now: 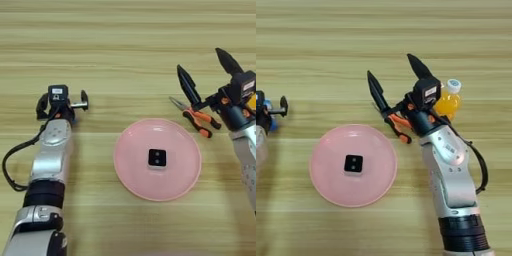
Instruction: Move the objects on the table
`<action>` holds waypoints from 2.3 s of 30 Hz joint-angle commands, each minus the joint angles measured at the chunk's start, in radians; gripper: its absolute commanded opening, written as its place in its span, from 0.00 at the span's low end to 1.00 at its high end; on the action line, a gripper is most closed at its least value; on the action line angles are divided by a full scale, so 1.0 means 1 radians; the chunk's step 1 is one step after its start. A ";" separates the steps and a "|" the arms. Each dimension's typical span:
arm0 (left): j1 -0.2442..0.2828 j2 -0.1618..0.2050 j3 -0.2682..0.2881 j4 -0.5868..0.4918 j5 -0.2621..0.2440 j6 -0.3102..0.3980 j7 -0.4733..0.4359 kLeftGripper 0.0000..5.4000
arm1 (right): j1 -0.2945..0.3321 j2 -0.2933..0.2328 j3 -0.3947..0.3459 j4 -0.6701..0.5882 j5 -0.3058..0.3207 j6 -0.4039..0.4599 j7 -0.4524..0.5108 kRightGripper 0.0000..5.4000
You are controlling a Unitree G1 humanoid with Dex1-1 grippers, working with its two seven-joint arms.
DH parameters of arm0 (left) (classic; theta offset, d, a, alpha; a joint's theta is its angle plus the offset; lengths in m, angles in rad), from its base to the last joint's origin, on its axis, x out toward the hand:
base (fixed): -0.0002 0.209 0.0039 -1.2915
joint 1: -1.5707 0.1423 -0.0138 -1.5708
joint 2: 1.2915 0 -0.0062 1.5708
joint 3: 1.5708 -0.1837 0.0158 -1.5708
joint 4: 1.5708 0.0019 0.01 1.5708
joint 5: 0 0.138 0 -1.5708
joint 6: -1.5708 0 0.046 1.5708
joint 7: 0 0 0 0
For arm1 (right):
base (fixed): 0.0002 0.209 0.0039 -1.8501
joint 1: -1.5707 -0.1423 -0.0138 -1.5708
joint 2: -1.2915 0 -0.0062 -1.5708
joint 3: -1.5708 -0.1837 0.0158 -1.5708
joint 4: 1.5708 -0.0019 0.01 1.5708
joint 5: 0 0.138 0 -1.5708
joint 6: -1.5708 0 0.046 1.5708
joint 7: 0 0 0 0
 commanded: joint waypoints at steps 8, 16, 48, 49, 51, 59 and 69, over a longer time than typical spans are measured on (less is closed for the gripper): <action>-0.093 -0.012 0.046 0.124 -0.035 0.075 0.032 1.00 | 0.006 -0.010 -0.011 -0.017 0.009 0.013 0.008 1.00; -0.143 -0.008 0.061 0.212 -0.048 0.104 0.057 1.00 | 0.007 -0.008 -0.010 -0.018 0.010 0.014 0.008 1.00; -0.167 0.010 0.028 0.296 -0.022 0.137 0.081 0.51 | 0.006 -0.011 -0.013 -0.028 0.020 0.023 0.007 1.00; -0.167 0.010 0.028 0.296 -0.022 0.137 0.081 0.50 | 0.006 -0.011 -0.013 -0.028 0.020 0.023 0.007 1.00; -0.166 0.011 0.027 0.297 -0.021 0.136 0.080 0.46 | 0.006 -0.011 -0.012 -0.027 0.020 0.023 0.007 1.00; -0.159 0.013 0.023 0.288 -0.021 0.141 0.069 0.31 | 0.006 -0.010 -0.012 -0.022 0.019 0.023 0.007 1.00; -0.113 0.032 -0.042 0.183 0.006 0.135 -0.017 0.25 | 0.010 -0.005 0.000 -0.006 0.007 0.027 0.004 1.00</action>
